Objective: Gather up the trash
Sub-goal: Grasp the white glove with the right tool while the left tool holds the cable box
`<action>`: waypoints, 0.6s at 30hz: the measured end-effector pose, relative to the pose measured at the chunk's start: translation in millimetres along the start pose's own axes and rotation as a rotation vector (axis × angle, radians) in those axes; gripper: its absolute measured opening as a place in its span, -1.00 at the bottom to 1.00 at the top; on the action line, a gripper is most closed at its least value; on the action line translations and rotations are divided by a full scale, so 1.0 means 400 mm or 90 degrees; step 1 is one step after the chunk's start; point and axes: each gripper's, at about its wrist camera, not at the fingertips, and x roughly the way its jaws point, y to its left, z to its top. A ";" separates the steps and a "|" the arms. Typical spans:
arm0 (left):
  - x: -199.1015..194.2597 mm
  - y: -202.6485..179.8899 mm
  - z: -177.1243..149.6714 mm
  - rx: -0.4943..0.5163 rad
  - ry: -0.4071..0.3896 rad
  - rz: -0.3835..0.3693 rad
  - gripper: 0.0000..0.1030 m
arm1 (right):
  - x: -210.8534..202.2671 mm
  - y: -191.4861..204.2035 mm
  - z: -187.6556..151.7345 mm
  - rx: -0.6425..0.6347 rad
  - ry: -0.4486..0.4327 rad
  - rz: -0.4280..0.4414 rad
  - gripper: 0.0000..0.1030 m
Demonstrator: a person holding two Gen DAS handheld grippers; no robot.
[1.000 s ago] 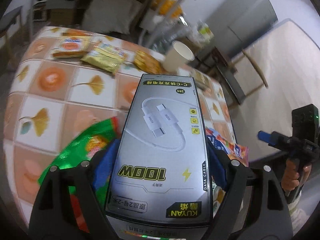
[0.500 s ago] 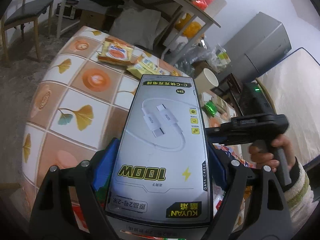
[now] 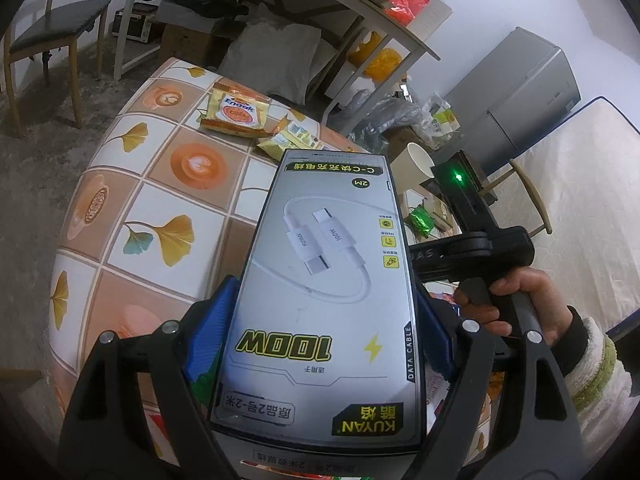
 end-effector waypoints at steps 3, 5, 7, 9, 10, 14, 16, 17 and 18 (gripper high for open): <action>0.000 -0.003 -0.003 0.002 0.000 0.000 0.52 | 0.005 0.044 -0.009 -0.065 -0.019 -0.074 -0.39; -0.001 -0.003 -0.003 0.001 -0.001 -0.001 0.52 | 0.010 0.061 -0.016 -0.099 -0.030 -0.105 -0.50; -0.002 -0.005 -0.004 0.002 -0.002 -0.002 0.52 | 0.010 0.065 -0.020 -0.112 -0.034 -0.114 -0.59; -0.004 -0.009 -0.005 0.006 -0.004 -0.002 0.52 | 0.006 0.059 -0.019 -0.107 -0.034 -0.104 -0.69; -0.006 -0.013 -0.006 0.007 -0.004 -0.003 0.52 | -0.002 0.052 -0.019 -0.102 -0.036 -0.090 -0.76; -0.018 -0.030 -0.009 0.016 -0.010 -0.008 0.52 | -0.046 0.026 -0.035 -0.098 -0.052 -0.058 -0.78; -0.023 -0.040 -0.009 0.021 -0.013 -0.011 0.52 | -0.076 0.022 -0.049 -0.104 -0.071 -0.055 -0.79; -0.026 -0.045 -0.009 0.022 -0.014 -0.013 0.52 | -0.089 0.020 -0.055 -0.105 -0.077 -0.051 -0.79; -0.028 -0.050 -0.009 0.023 -0.016 -0.014 0.52 | -0.101 0.020 -0.054 -0.104 -0.085 -0.046 -0.79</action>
